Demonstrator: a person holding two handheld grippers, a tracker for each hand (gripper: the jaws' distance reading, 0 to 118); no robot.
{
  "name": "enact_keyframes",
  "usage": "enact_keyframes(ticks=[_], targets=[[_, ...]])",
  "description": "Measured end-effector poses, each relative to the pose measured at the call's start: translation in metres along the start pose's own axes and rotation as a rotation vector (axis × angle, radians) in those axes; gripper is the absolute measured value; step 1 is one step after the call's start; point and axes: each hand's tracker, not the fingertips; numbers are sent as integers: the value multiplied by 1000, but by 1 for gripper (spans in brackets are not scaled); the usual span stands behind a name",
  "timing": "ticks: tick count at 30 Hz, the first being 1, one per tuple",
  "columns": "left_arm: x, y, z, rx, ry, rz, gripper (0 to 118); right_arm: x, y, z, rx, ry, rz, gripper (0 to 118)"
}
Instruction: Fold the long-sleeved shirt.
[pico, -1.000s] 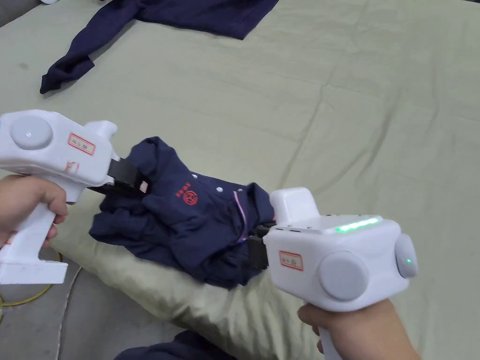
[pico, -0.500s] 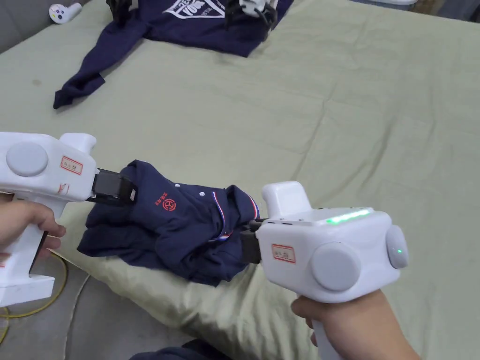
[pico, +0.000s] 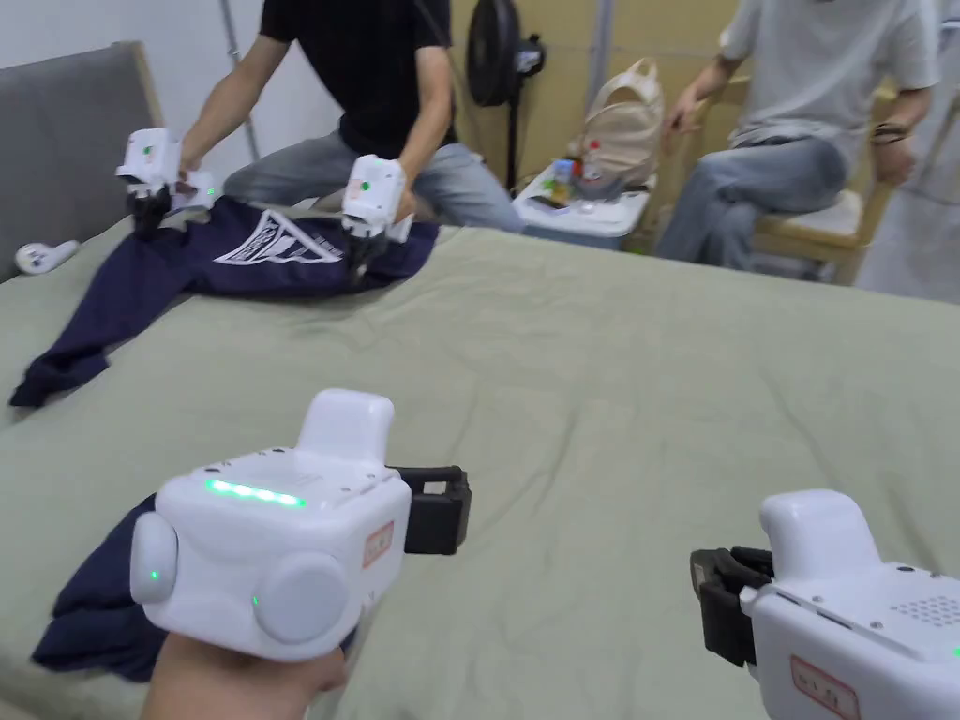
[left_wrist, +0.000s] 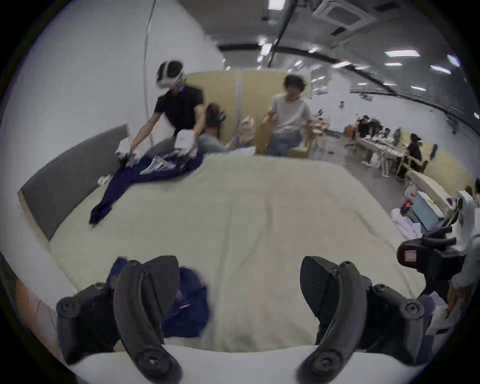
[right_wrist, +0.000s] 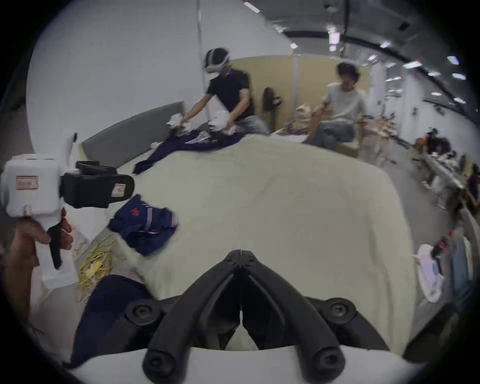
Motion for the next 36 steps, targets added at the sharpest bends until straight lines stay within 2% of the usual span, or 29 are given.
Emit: enact_keyframes(ticks=[2, 5, 7, 11, 12, 13, 14, 15, 16, 17, 18, 21, 22, 24, 25, 26, 29, 31, 34, 36], targets=[[47, 4, 15, 40, -50, -13, 98, 26, -17, 31, 21, -107, -34, 1], [93, -2, 24, 55, -139, -37, 99, 60, -42, 69, 35, -214, -111, 1], [116, -6, 27, 59, -139, -73, 99, 74, -55, 87, 36, -290, -140, 1], [137, -8, 30, 64, -170, -93, 99, 87, -70, 114, 86, -358, -197, 6], [138, -7, 32, 62, -180, -92, 99, 88, -71, 120, 112, -369, -208, 15], [141, -5, 39, 67, -182, -88, 99, 89, -71, 125, 135, -379, -219, 49], [141, -4, 44, 73, -183, -84, 99, 90, -70, 128, 166, -406, -238, 93], [140, -2, 49, 84, -181, -85, 99, 91, -68, 132, 200, -437, -266, 118], [138, 0, 55, 96, -183, -87, 99, 90, -71, 144, 302, -474, -306, 116], [137, 5, 60, 105, -180, -90, 99, 87, -68, 156, 426, -467, -310, 117], [134, 8, 65, 114, -176, -91, 100, 82, -56, 163, 467, -463, -347, 118], [122, 17, 74, 140, -168, -75, 100, 73, -23, 179, 393, -522, -449, 118], [118, 19, 79, 161, -154, -62, 101, 82, -14, 177, 331, -551, -450, 118], [111, 24, 88, 190, -139, -52, 102, 80, 6, 180, 223, -579, -406, 118], [110, 28, 93, 202, -126, -51, 102, 78, 14, 181, 167, -596, -344, 118], [107, 30, 97, 208, -119, -45, 102, 77, 16, 176, 178, -572, -289, 118], [99, 33, 102, 218, -100, -37, 102, 66, 9, 179, 337, -556, -257, 118], [95, 35, 105, 221, -93, -29, 102, 56, 13, 186, 332, -571, -272, 118], [92, 38, 108, 218, -88, -14, 102, 50, 14, 181, 280, -507, -276, 118], [91, 39, 107, 217, -93, -13, 102, 48, 18, 175, 284, -501, -241, 118]])
